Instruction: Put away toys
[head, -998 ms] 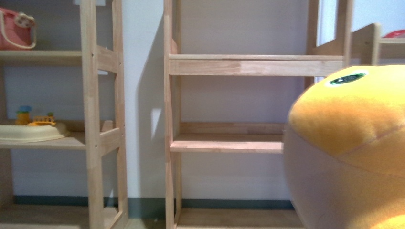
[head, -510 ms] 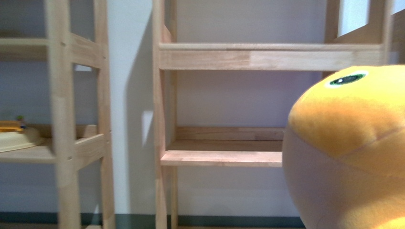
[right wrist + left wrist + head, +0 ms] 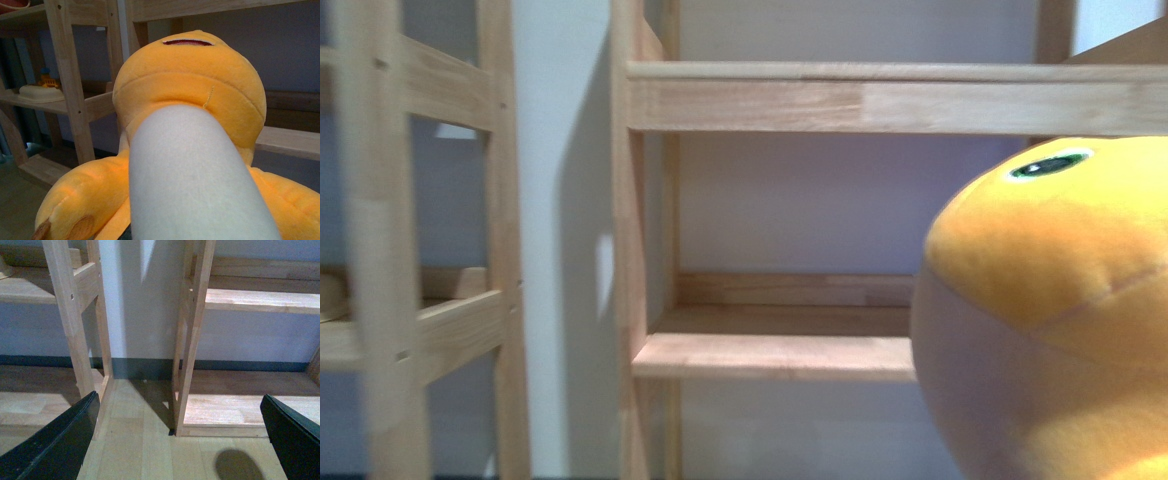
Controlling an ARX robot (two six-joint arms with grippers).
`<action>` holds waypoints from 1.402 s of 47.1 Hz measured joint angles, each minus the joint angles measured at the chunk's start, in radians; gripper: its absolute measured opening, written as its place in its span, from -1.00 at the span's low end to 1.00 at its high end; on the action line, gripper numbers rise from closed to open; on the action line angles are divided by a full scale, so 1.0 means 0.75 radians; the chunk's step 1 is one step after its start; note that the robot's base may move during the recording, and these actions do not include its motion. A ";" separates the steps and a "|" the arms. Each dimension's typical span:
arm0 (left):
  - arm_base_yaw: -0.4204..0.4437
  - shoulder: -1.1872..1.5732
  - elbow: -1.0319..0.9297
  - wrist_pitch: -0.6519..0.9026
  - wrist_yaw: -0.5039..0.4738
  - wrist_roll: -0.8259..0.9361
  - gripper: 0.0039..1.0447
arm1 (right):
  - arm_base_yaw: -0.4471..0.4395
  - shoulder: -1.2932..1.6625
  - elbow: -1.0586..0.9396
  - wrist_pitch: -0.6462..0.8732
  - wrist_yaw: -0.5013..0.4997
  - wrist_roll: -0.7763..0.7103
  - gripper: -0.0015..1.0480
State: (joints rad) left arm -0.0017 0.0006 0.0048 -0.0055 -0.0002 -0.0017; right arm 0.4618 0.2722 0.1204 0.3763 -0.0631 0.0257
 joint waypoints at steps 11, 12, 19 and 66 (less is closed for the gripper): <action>0.000 0.000 0.000 0.000 0.001 0.001 0.88 | 0.000 0.000 0.000 0.000 -0.001 0.000 -0.79; 0.000 0.000 0.001 0.000 0.001 0.001 0.88 | 0.000 0.000 0.000 0.000 -0.001 0.000 -0.79; 0.000 0.000 0.000 0.000 0.001 0.001 0.88 | 0.000 0.000 0.000 0.000 -0.002 0.000 -0.79; 0.000 0.000 0.000 0.000 0.001 0.001 0.88 | 0.153 0.218 0.377 -0.054 0.359 -0.386 -0.79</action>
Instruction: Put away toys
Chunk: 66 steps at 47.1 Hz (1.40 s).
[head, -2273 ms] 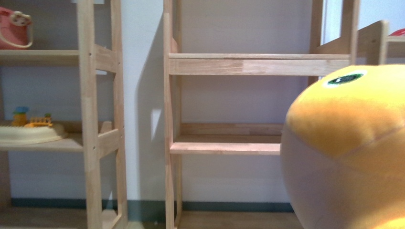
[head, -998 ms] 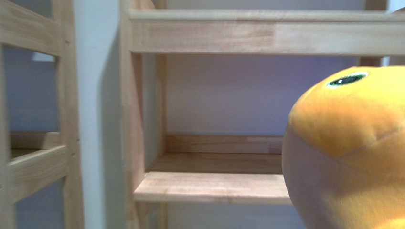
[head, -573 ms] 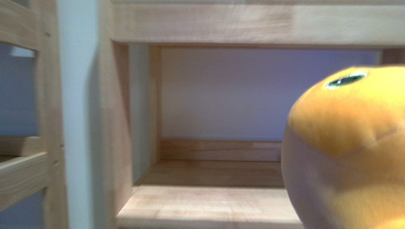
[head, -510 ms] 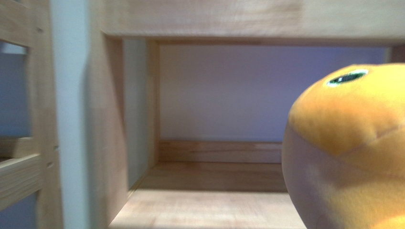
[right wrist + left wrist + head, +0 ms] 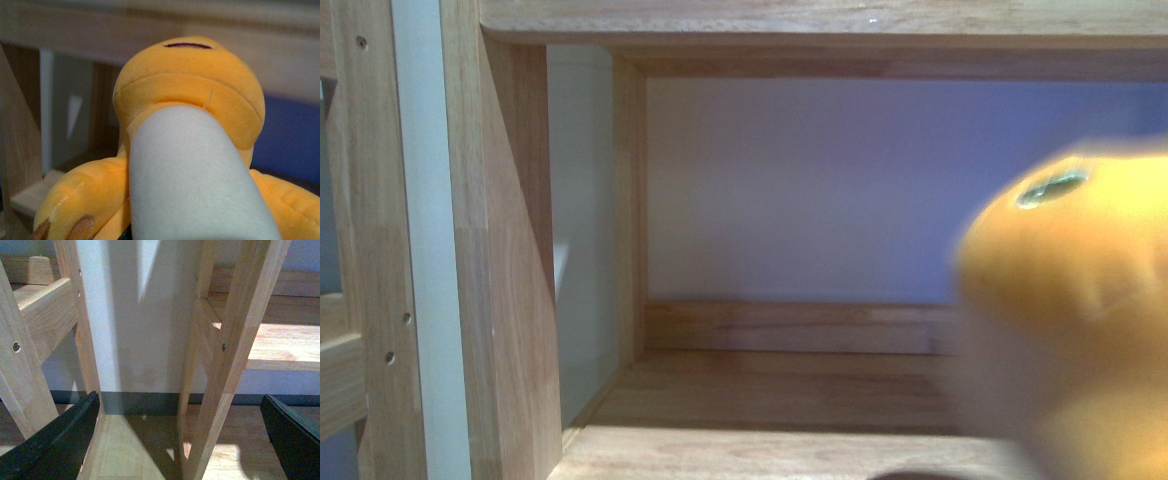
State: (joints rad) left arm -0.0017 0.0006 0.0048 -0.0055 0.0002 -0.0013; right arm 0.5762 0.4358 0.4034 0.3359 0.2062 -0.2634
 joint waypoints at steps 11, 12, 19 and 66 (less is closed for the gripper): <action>0.000 0.000 0.000 0.000 0.000 -0.001 0.88 | 0.090 0.213 0.405 -0.005 -0.039 -0.113 -0.79; 0.000 0.000 0.000 0.000 0.000 0.000 0.88 | 0.092 0.223 0.426 -0.006 -0.042 -0.119 -0.79; 0.000 0.000 0.000 0.000 0.000 0.000 0.88 | 0.105 0.325 0.641 -0.036 -0.065 -0.189 -0.79; 0.000 0.000 0.000 0.000 0.000 0.000 0.88 | -0.195 1.118 1.606 -0.098 -0.136 0.301 -0.79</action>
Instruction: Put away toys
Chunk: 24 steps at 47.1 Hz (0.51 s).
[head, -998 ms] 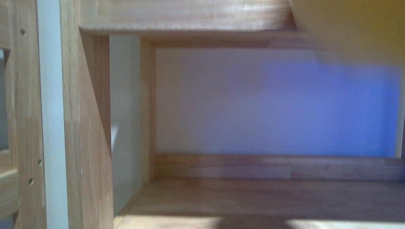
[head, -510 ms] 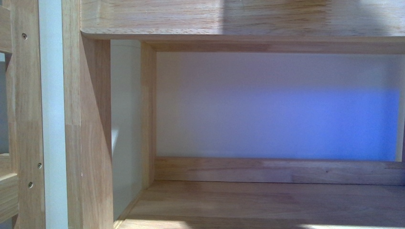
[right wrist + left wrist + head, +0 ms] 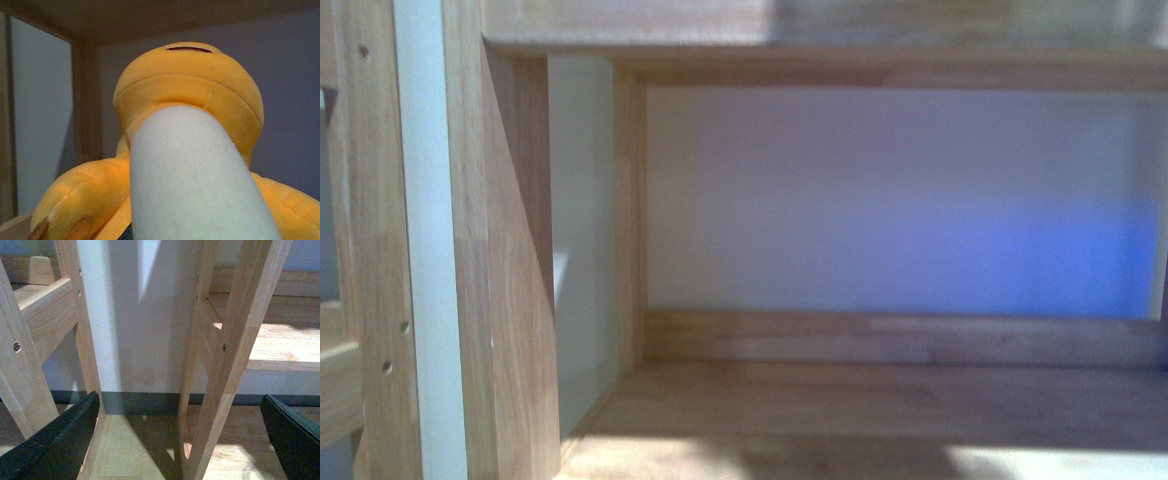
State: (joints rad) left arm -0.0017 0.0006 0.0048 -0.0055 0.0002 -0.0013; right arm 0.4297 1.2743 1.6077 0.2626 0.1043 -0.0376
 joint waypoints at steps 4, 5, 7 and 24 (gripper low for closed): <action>0.000 0.000 0.000 0.000 0.000 -0.001 0.88 | -0.033 0.074 0.008 0.001 -0.001 0.066 -0.79; 0.000 0.000 0.000 0.000 0.000 0.000 0.88 | -0.039 0.091 0.012 0.001 -0.001 0.091 -0.79; 0.000 0.000 0.000 0.000 0.000 0.000 0.88 | -0.049 0.120 0.026 0.001 -0.002 0.132 -0.79; 0.000 0.000 0.000 0.000 0.000 0.000 0.88 | -0.130 0.351 0.233 -0.059 0.005 0.590 -0.79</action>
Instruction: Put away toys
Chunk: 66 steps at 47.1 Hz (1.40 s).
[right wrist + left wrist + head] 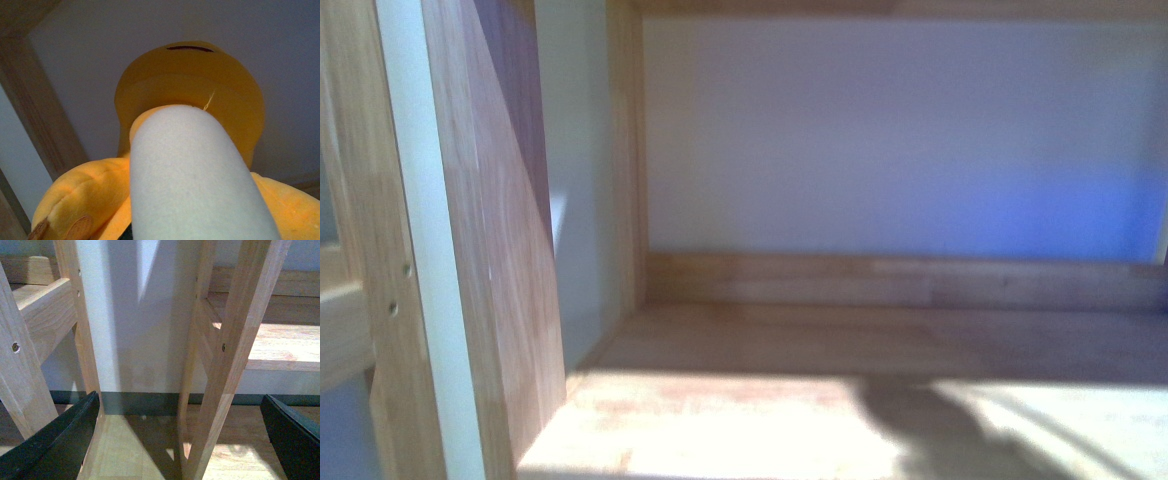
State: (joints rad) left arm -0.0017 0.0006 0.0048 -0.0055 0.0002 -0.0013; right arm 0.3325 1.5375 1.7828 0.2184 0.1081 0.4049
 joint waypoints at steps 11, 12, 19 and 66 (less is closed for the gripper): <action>0.000 0.000 0.000 0.000 0.000 -0.001 0.88 | 0.013 0.146 0.122 -0.071 -0.031 0.167 -0.79; 0.000 0.000 0.000 0.000 0.000 -0.001 0.88 | 0.018 0.162 0.140 -0.084 -0.041 0.180 -0.79; 0.000 0.000 0.000 0.000 0.000 0.000 0.88 | 0.064 0.243 0.256 -0.155 -0.109 0.258 -0.79; 0.000 0.000 0.001 0.000 0.000 -0.001 0.88 | 0.267 0.698 0.887 -0.395 -0.298 0.813 -0.79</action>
State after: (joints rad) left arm -0.0017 0.0006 0.0051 -0.0055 0.0002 -0.0017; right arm 0.5323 2.0613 2.4481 -0.0776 -0.1150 1.0149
